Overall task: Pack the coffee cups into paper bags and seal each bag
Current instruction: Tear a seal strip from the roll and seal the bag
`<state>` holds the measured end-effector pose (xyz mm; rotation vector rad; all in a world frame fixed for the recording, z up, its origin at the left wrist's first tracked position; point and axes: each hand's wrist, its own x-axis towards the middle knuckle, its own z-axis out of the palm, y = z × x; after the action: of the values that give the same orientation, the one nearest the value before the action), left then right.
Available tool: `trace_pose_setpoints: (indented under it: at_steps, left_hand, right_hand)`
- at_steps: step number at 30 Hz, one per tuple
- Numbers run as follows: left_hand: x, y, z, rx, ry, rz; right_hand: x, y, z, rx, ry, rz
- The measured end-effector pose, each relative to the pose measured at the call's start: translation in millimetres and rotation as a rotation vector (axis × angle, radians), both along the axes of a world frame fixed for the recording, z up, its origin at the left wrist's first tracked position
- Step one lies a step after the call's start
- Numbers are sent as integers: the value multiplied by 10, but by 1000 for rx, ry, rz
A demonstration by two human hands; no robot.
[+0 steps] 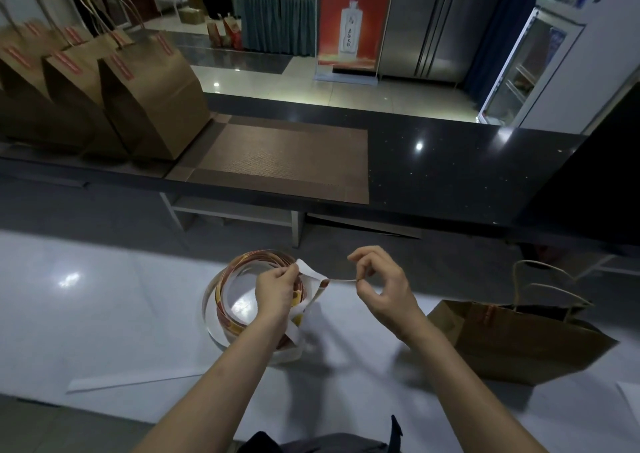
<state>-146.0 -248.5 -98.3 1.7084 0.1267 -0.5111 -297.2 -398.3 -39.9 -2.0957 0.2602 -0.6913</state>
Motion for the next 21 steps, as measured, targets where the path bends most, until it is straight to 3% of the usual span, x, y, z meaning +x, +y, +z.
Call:
trace_pose_setpoints:
  at_steps: [6,13,21]
  left_hand:
    - [10,41,-60,43,-3,-8]
    - [-96,-20,-88,58,-28,-107]
    - [-258,-47,40,156,-219,-301]
  right_hand:
    - [-139,-117,32,159,-13,-45]
    - [-312,-141,106,209,-32,-152]
    - [-565,-88,131,204,-17,-288]
